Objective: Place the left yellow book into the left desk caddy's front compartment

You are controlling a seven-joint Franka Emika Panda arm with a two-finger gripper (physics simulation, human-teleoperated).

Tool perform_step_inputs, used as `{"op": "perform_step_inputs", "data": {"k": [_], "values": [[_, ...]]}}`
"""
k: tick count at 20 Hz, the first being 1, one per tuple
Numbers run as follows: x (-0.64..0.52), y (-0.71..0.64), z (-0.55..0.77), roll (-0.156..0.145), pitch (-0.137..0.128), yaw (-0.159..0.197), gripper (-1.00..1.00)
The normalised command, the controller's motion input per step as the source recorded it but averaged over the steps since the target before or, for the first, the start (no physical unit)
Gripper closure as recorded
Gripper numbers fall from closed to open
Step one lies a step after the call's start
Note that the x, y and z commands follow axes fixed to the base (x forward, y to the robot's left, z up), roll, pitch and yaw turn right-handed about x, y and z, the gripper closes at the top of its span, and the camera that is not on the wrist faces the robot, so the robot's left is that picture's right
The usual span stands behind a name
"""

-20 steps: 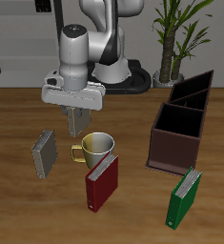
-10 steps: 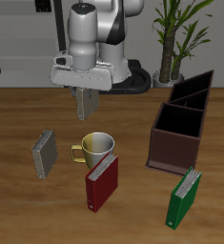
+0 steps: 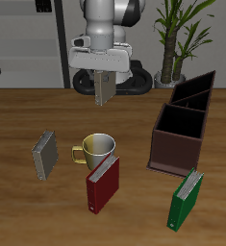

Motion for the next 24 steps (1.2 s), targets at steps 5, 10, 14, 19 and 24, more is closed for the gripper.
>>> {"op": "perform_step_inputs", "data": {"k": [5, 10, 14, 19, 24], "values": [[-0.09, 0.43, 0.17, 0.028, -0.021, -0.047, 1.0], [0.05, 0.36, 0.04, 0.018, 0.003, -0.024, 1.0], [0.07, 0.35, 0.04, 0.032, 0.016, -0.016, 1.0], [0.07, 0.46, 0.07, 0.04, 0.004, -0.015, 1.0], [0.09, 0.4, -0.01, 0.021, 0.027, -0.056, 1.0]]}}
